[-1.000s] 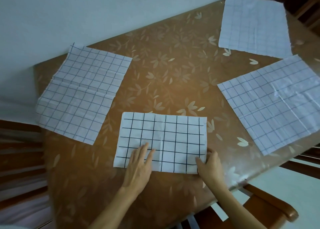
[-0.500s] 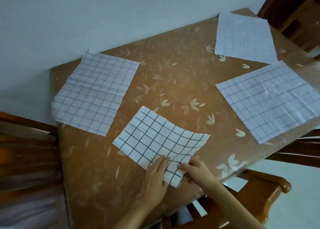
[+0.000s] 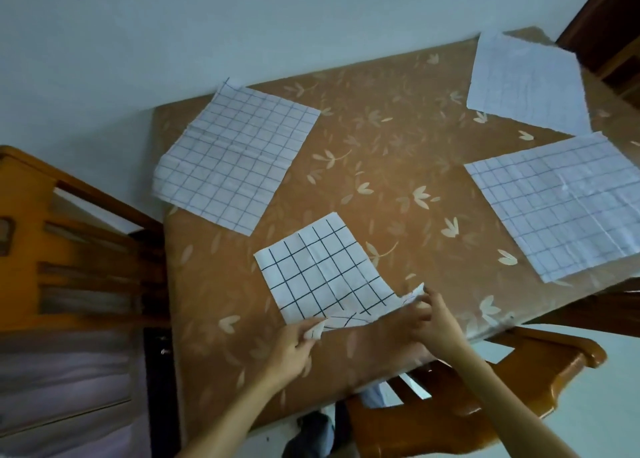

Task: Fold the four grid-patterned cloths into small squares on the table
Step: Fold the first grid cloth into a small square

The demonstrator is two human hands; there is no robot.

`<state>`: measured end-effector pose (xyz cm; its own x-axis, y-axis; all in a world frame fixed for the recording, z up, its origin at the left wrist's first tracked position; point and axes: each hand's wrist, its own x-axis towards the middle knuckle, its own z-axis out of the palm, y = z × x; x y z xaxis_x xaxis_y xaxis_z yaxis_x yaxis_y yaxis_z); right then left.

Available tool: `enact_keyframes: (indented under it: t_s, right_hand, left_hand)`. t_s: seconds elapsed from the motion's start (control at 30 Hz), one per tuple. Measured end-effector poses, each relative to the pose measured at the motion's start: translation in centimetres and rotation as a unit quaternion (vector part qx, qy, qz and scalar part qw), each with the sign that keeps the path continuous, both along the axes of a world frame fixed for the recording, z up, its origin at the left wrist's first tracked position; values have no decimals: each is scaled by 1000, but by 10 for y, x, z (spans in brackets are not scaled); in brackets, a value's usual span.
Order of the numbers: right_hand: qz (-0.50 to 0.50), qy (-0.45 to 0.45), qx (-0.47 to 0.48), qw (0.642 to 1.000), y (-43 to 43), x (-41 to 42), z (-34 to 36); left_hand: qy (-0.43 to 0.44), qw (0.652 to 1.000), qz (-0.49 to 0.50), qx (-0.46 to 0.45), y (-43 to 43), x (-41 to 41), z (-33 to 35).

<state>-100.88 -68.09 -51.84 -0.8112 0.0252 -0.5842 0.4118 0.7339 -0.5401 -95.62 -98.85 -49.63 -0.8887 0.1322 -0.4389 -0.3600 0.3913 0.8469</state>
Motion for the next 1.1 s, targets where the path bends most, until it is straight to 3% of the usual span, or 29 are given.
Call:
enact_keyframes:
  t_s: [0.13,0.23,0.43,0.57,0.7,1.1]
  right_hand:
    - [162,107,80,978,-18,-10,-15]
    - [145,166,16,975,-41,-14,17]
    - [212,127,-29,969,-66,-43,29]
    - [127,81,-61,987,-81,-62,20]
    - [88,54,-35,994,-93,-79,13]
    - [31,-5,3,999,-101,-81,2]
  left_hand:
    - [-53,998,31,20,-17,5,4]
    - [-102,989,103,33,-30,6,1]
    - [-126,978,153,64,-48,-1,-10]
    - [-120,961,241,66,-47,-19,-15]
    - [-137,948,282,59,-53,-31,-19]
    - [-111,963,235,-74,-64,-20,-35]
